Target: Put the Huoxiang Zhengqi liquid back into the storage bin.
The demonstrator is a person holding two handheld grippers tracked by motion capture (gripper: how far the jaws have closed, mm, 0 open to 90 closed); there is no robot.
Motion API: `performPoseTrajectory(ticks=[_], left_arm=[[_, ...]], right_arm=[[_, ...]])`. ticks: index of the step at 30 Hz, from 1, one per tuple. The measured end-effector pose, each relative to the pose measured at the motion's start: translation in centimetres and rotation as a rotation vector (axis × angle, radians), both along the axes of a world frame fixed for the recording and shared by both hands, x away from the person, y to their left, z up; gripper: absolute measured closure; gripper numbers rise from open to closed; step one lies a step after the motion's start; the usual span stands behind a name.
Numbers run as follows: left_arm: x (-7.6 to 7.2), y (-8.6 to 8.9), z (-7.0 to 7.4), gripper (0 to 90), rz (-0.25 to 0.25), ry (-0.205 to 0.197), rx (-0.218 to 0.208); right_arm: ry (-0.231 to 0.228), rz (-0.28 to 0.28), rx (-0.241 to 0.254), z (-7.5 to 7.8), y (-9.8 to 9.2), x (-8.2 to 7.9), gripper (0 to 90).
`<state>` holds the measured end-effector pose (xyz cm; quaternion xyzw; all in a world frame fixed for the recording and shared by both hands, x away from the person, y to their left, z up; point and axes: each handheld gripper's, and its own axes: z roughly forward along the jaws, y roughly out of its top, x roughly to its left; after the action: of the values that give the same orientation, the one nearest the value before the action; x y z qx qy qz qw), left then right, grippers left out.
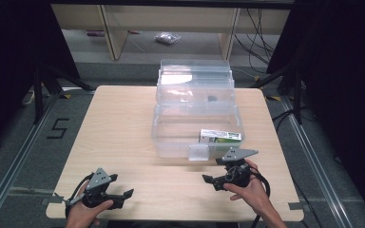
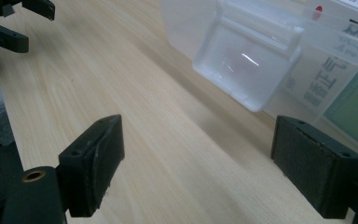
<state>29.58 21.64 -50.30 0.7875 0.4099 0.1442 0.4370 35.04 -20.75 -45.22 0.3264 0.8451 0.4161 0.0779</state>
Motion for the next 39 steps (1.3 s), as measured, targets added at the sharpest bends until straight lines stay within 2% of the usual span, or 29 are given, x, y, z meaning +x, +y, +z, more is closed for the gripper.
performPoseTrajectory(ticks=[1,3,4,5,7,9,10,12,14,15,17,18,19,20,21,23,25,27,29,31,32,34,39], left_arm=[[0.0,-0.1,0.0,15.1,0.003,-0.001,-0.008],[0.0,-0.1,0.0,15.1,0.000,-0.004,-0.009],[0.0,-0.1,0.0,15.1,0.000,-0.004,-0.009],[0.0,-0.1,0.0,15.1,0.000,-0.004,-0.009],[0.0,-0.1,0.0,15.1,0.000,-0.003,-0.009],[0.0,-0.1,0.0,15.1,0.000,-0.003,-0.007],[0.0,-0.1,0.0,15.1,0.000,-0.005,-0.008],[0.0,-0.1,0.0,15.1,0.002,-0.002,-0.005],[0.0,-0.1,0.0,15.1,0.000,-0.001,-0.005],[0.0,0.0,0.0,15.1,-0.002,-0.001,0.001],[0.0,0.0,0.0,15.1,-0.003,-0.004,0.001],[0.0,0.0,0.0,15.1,-0.003,-0.005,0.001],[0.0,0.0,0.1,15.1,-0.003,-0.005,0.001],[0.0,0.1,0.1,15.1,-0.006,-0.006,0.009],[0.0,0.1,0.1,15.1,-0.004,-0.003,0.008],[0.0,0.1,0.0,15.1,-0.004,0.000,0.007],[0.0,0.0,0.0,15.1,-0.001,-0.002,-0.003],[0.0,0.0,0.0,15.1,-0.001,-0.004,-0.003],[0.0,0.0,0.0,15.1,0.000,-0.003,-0.004],[0.0,0.0,0.0,15.1,0.000,-0.002,0.000],[0.0,0.0,0.0,15.1,-0.001,-0.004,-0.003],[0.0,0.1,0.1,15.1,-0.006,0.000,0.011],[0.0,0.0,0.0,15.1,0.000,-0.004,-0.003]], right_arm=[[0.006,-0.014,0.000,0.0,0.0,-0.2,18.2],[-0.002,-0.004,-0.005,-0.3,-0.1,-0.2,18.2],[0.020,-0.017,0.000,-0.4,0.0,-0.5,18.2],[0.003,-0.012,0.000,-0.5,-0.1,-0.4,18.2],[0.005,-0.003,0.001,-0.8,-0.2,-0.5,18.1],[0.024,-0.021,0.008,-1.0,-0.2,-0.9,18.0],[0.005,-0.012,-0.001,-1.1,-0.3,-0.8,17.7],[0.017,-0.008,-0.004,-1.4,-0.3,-0.9,17.7],[0.043,-0.031,-0.005,-1.6,-0.2,-1.3,17.7],[0.022,-0.022,-0.022,-1.8,-0.3,-1.1,17.7],[0.025,-0.037,-0.033,-2.1,-0.4,-1.3,17.7],[0.018,-0.025,-0.037,-2.3,-0.4,-1.2,17.7],[0.053,-0.068,-0.039,-2.2,-0.3,-1.7,17.7],[0.012,-0.048,-0.054,-2.3,-0.5,-1.5,17.7],[0.003,-0.053,-0.069,-2.4,-0.7,-1.5,17.7],[0.002,-0.071,-0.076,-2.5,-0.9,-1.7,17.6],[0.023,-0.084,-0.065,-2.7,-1.0,-2.0,17.5],[0.005,-0.070,-0.078,-2.8,-1.2,-2.1,17.3],[0.029,-0.078,-0.077,-3.0,-1.2,-2.4,16.6],[0.032,-0.072,-0.077,-3.2,-1.3,-2.5,16.5],[0.054,-0.084,-0.065,-3.2,-1.2,-2.7,16.5],[0.043,-0.068,-0.072,-3.3,-1.3,-2.6,16.5],[0.032,-0.059,-0.070,-3.3,-1.4,-2.4,16.5]])
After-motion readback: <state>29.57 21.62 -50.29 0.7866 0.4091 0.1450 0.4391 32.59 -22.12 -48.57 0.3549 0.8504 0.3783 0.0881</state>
